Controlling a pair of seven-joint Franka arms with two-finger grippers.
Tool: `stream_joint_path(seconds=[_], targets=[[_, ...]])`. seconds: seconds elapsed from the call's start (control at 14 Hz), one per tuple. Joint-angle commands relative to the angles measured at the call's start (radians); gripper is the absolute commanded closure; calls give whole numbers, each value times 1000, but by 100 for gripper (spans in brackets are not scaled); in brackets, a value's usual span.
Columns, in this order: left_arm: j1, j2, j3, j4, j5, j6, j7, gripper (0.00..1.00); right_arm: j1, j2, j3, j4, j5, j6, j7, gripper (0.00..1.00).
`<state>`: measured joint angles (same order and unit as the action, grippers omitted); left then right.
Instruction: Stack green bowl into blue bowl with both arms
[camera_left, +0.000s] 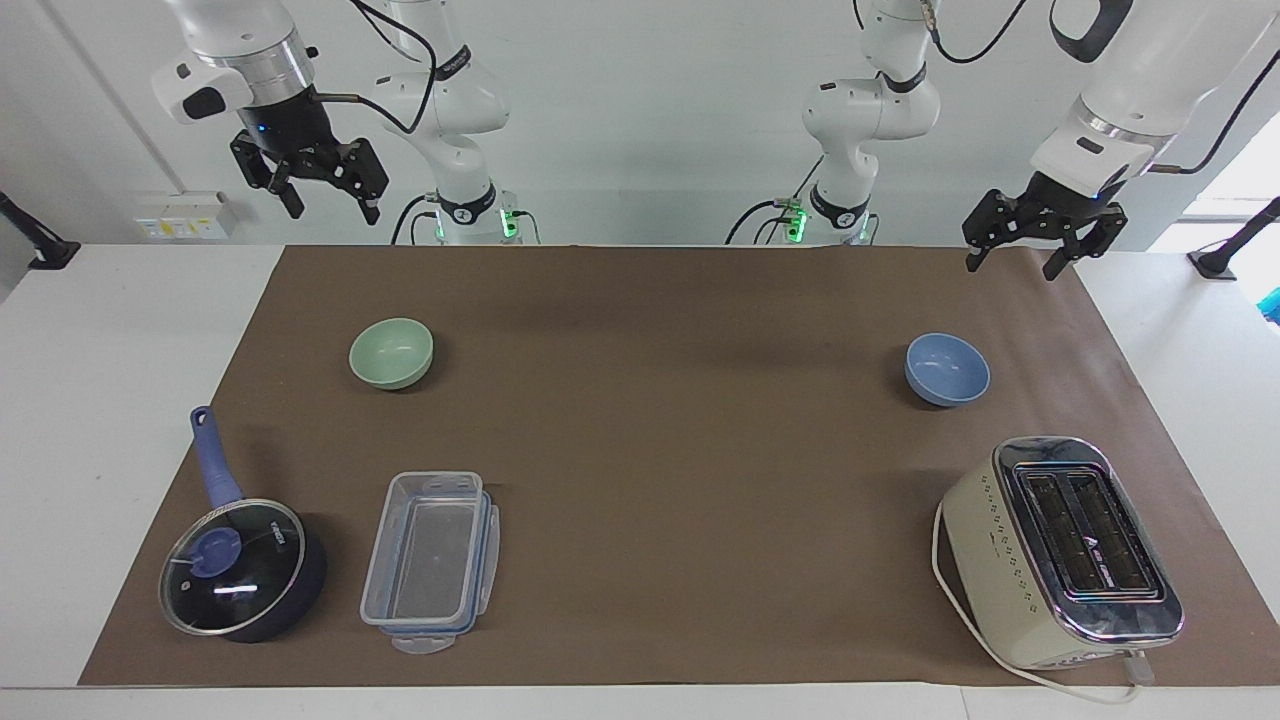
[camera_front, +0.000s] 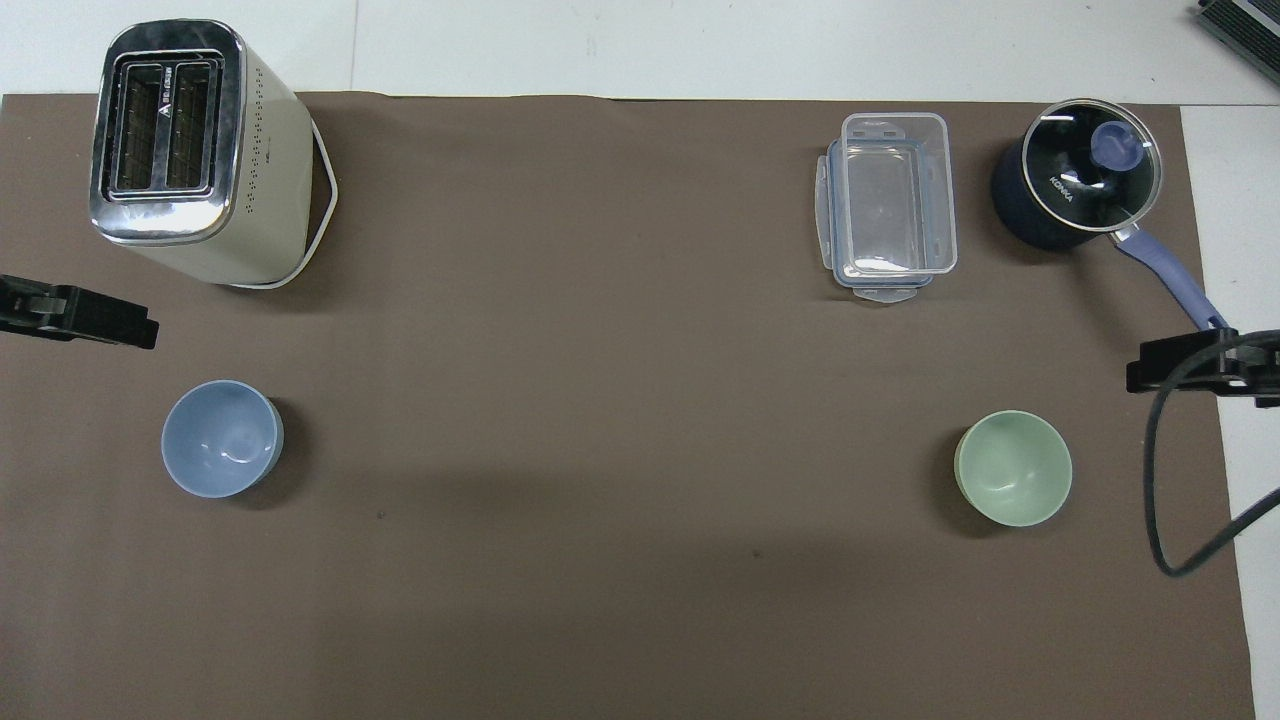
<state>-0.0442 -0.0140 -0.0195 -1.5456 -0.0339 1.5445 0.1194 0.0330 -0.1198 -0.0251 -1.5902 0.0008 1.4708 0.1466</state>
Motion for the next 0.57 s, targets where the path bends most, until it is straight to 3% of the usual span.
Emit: stream_joint_path(seconds=[0.0, 0.5], targets=[[-6, -24, 1, -27, 14, -1, -14, 0, -12, 8, 4, 18, 24, -12, -27, 0], [-6, -29, 1, -30, 14, 3, -7, 0, -12, 8, 4, 18, 24, -12, -27, 0]])
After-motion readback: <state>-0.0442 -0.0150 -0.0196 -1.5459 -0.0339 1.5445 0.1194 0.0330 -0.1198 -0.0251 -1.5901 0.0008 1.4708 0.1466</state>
